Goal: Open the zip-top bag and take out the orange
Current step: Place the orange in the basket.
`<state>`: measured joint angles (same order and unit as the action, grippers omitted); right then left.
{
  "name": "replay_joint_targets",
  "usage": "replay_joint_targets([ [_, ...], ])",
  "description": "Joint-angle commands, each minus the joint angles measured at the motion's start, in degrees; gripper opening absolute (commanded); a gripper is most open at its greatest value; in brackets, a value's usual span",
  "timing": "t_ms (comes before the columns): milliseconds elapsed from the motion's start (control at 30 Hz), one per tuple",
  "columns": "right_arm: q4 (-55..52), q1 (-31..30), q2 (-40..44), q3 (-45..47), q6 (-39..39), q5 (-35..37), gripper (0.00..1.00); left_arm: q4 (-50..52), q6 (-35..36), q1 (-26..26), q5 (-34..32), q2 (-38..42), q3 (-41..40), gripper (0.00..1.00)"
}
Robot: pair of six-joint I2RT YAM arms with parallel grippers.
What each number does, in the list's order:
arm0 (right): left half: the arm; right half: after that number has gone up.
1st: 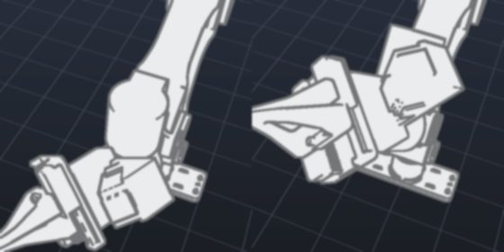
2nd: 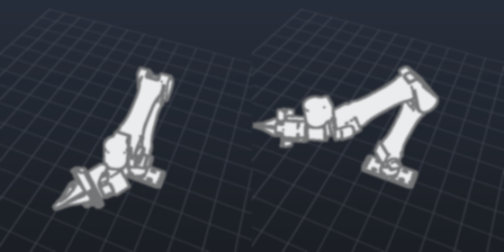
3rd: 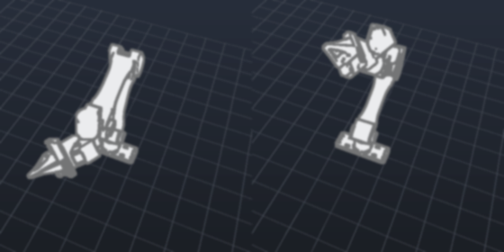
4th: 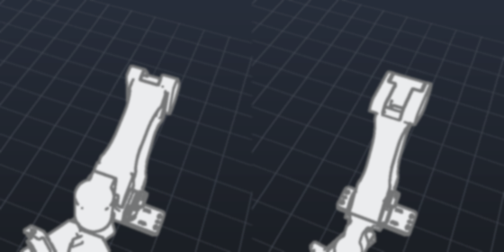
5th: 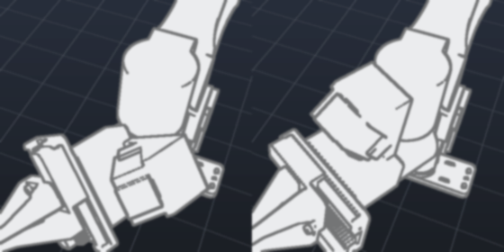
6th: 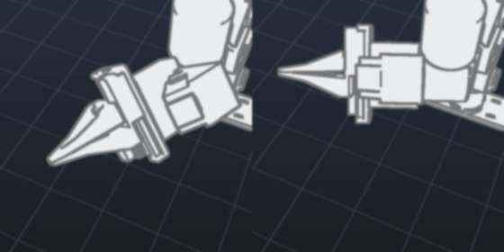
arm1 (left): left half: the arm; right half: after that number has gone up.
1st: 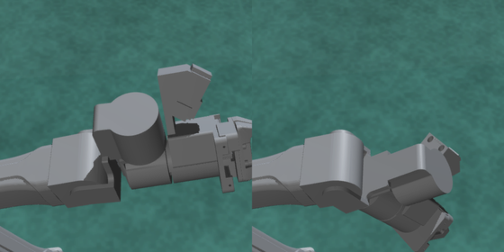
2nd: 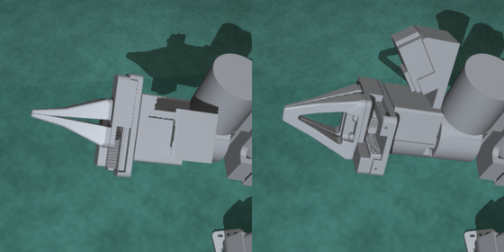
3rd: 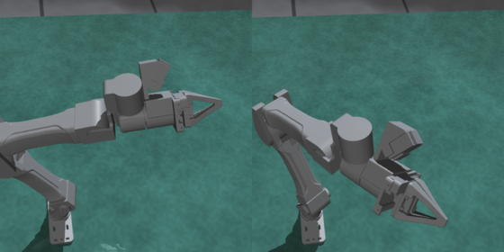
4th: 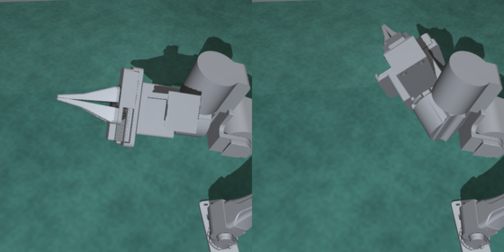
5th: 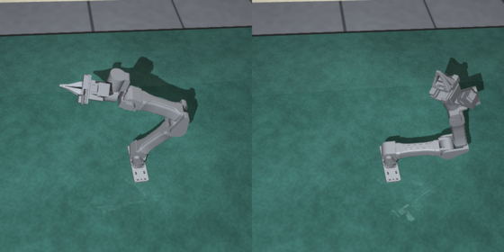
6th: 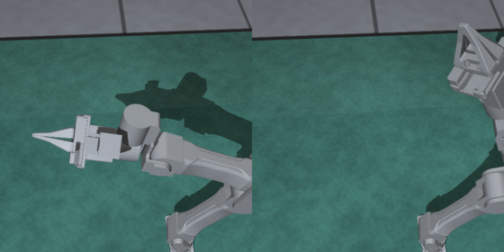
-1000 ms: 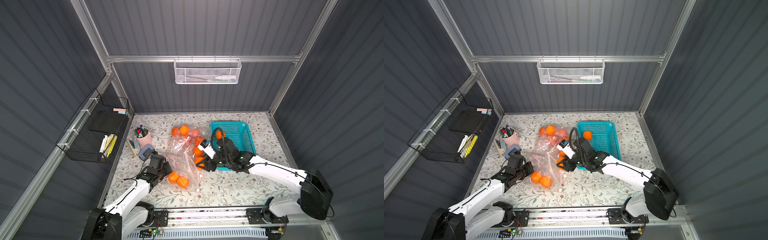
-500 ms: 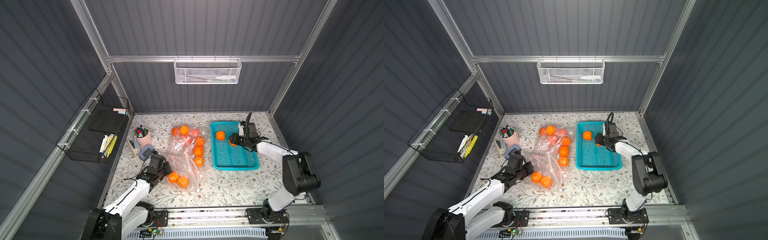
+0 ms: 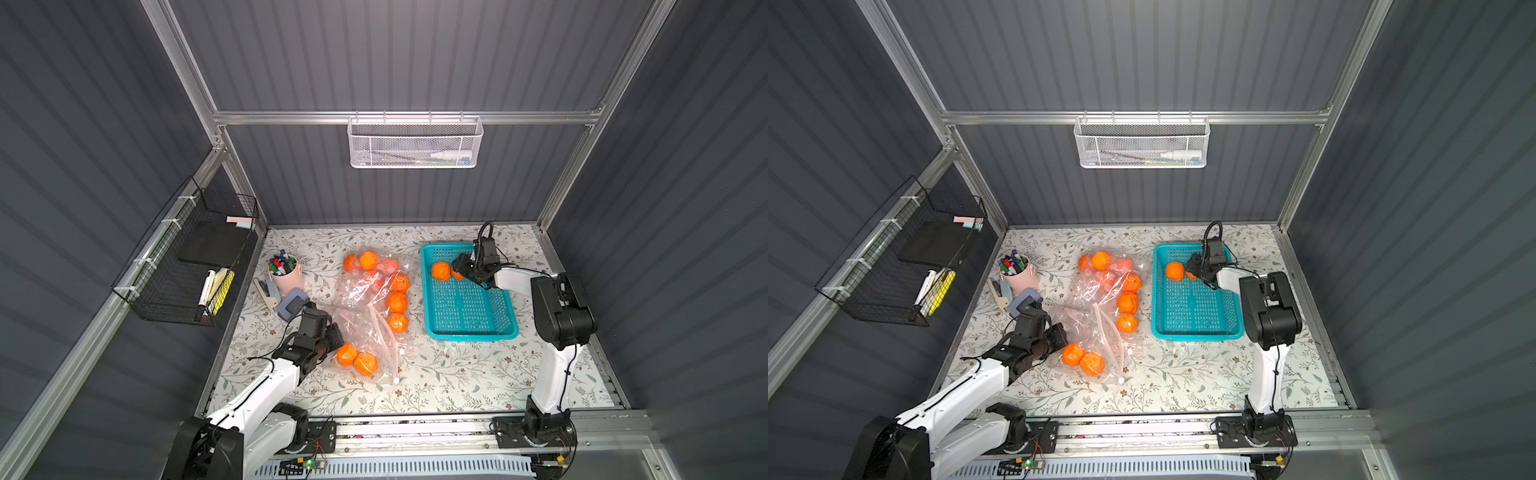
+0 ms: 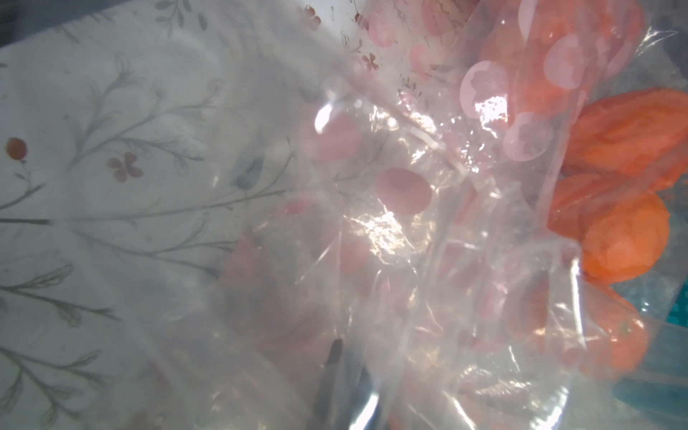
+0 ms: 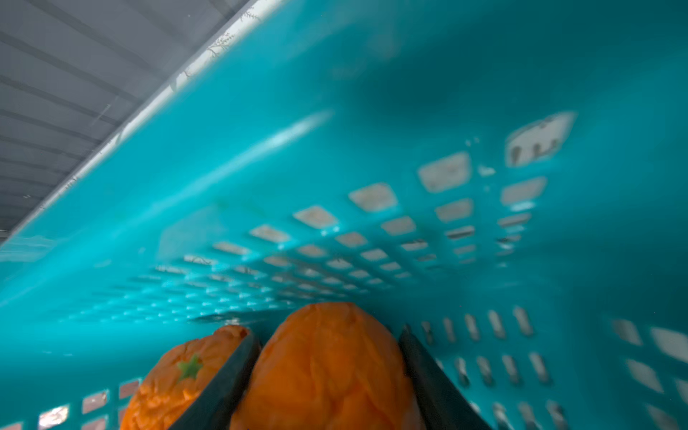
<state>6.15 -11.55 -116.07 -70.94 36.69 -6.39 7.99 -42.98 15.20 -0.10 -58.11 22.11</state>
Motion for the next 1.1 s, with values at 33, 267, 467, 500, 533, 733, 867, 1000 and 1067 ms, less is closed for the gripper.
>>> replay_joint_targets([
  [33,3.3,0.1,-1.6,-0.9,3.9,-5.2,0.57,0.6,1.3,-0.3,-0.1,-0.1,0.9,0.00],
  [267,3.1,0.1,-2.3,-2.1,3.6,-7.5,0.59,0.6,1.6,-0.3,0.1,-0.4,1.0,0.00],
  [467,0.4,0.1,-2.4,-3.4,2.4,-5.9,0.73,0.5,1.6,-0.3,0.3,-0.5,0.9,0.00],
  [500,0.4,0.1,-2.3,-3.3,2.4,-5.6,0.75,0.6,1.6,-0.3,0.3,-0.6,1.0,0.00],
  [533,0.2,0.1,-2.1,-3.5,2.3,-5.4,0.76,0.6,1.5,-0.3,0.3,-0.6,1.0,0.00],
  [733,-2.3,0.2,-0.9,-4.4,1.3,-3.6,0.82,0.5,1.6,-0.3,0.5,-0.7,1.0,0.00],
  [867,-4.3,0.2,0.5,-4.9,-0.2,-1.8,0.82,0.5,1.6,-0.3,0.5,-0.5,0.9,0.00],
  [1000,-6.4,0.5,3.3,-5.0,-2.4,-0.1,0.82,0.5,1.6,-0.3,0.5,-0.4,1.0,0.00],
  [1067,-8.0,0.6,6.0,-4.6,-4.5,0.6,0.81,0.5,1.6,-0.2,0.4,-0.4,1.0,0.00],
])
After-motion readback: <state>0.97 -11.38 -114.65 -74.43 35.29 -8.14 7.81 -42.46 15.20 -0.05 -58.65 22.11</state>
